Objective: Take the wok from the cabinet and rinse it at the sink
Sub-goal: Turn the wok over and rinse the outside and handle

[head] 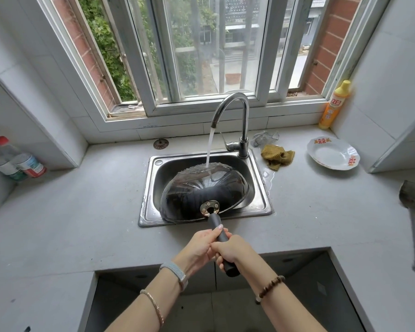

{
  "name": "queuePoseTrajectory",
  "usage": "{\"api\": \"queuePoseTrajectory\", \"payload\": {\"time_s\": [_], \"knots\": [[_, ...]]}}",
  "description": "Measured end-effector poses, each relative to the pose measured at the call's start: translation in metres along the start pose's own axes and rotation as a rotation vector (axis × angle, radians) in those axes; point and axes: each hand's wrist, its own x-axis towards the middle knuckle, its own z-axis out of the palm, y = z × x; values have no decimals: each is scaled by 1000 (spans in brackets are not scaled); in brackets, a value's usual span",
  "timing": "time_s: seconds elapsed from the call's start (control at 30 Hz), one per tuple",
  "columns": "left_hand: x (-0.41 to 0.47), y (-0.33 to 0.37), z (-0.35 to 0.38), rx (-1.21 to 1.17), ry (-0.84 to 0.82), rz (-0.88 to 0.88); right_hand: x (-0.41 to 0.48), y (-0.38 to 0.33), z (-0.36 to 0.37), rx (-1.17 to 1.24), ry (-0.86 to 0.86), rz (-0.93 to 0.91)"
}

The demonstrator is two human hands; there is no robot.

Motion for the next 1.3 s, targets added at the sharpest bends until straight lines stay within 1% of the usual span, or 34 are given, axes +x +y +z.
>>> {"api": "queuePoseTrajectory", "payload": {"time_s": [0.37, 0.67, 0.87, 1.07, 1.3], "knots": [[-2, 8, -41, 189, -75, -4, 11, 11, 44, 203, 30, -15], [-7, 9, -59, 277, -107, 6, 6, 16, 62, 326, -11, 9], [-10, 3, -65, 331, -102, -10, 10, 28, 70, 328, -19, -16], [-11, -12, -73, 297, -101, -45, 16, 44, 77, 311, -35, -3], [-6, -33, -74, 143, -23, -87, 16, 53, 80, 275, -36, 16]]}}
